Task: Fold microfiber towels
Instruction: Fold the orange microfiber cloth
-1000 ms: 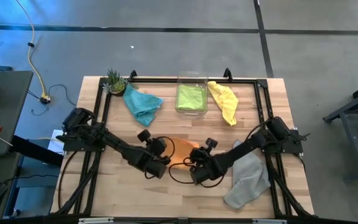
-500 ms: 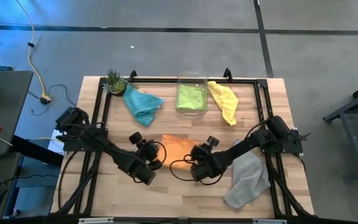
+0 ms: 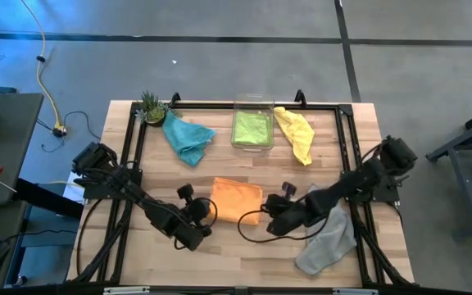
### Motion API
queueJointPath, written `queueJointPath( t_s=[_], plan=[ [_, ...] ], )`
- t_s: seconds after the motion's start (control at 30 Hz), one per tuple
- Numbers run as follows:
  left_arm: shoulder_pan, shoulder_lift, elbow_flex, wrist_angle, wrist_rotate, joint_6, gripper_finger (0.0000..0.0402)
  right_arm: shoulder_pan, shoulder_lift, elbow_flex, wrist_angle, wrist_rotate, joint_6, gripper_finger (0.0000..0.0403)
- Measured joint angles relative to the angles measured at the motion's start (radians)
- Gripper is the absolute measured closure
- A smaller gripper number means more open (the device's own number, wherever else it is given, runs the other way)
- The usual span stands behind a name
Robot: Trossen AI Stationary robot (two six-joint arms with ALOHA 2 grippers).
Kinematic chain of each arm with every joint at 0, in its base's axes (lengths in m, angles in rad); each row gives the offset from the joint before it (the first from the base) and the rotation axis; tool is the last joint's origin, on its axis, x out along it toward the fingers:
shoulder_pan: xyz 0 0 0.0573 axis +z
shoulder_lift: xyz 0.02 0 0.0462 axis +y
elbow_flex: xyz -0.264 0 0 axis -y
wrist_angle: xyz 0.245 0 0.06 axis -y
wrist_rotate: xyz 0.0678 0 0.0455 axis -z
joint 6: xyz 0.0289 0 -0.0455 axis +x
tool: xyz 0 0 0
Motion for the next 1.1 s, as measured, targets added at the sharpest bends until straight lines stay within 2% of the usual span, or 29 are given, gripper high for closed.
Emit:
queueJointPath(
  t_s=[0.07,0.13,0.23,0.53,0.73,0.93,1.1],
  plan=[
    [0.014,0.0,-0.057,0.192,0.063,0.084,0.04,-0.023,-0.023,-0.115,0.247,-0.037,-0.039,0.0393],
    [0.029,0.0,-0.109,0.373,0.12,0.159,0.0401,-0.061,-0.028,-0.201,0.454,-0.066,-0.061,0.0388],
    [0.046,-0.005,-0.147,0.499,0.161,0.218,0.0401,-0.121,-0.02,-0.268,0.621,-0.091,-0.083,0.0377],
    [0.073,-0.006,-0.153,0.48,0.192,0.25,0.0401,-0.255,0.06,-0.253,0.602,-0.171,-0.134,0.0395],
    [0.073,-0.005,-0.154,0.415,0.191,0.223,0.0401,-0.275,0.074,-0.254,0.502,-0.114,-0.051,0.0398],
    [0.113,0.006,-0.184,0.425,0.166,0.222,0.0402,-0.277,0.074,-0.253,0.486,-0.088,0.026,0.0398],
    [0.188,-0.026,-0.191,0.375,0.148,0.316,0.0402,-0.263,0.074,-0.253,0.472,-0.059,0.074,0.0398]
  ],
)
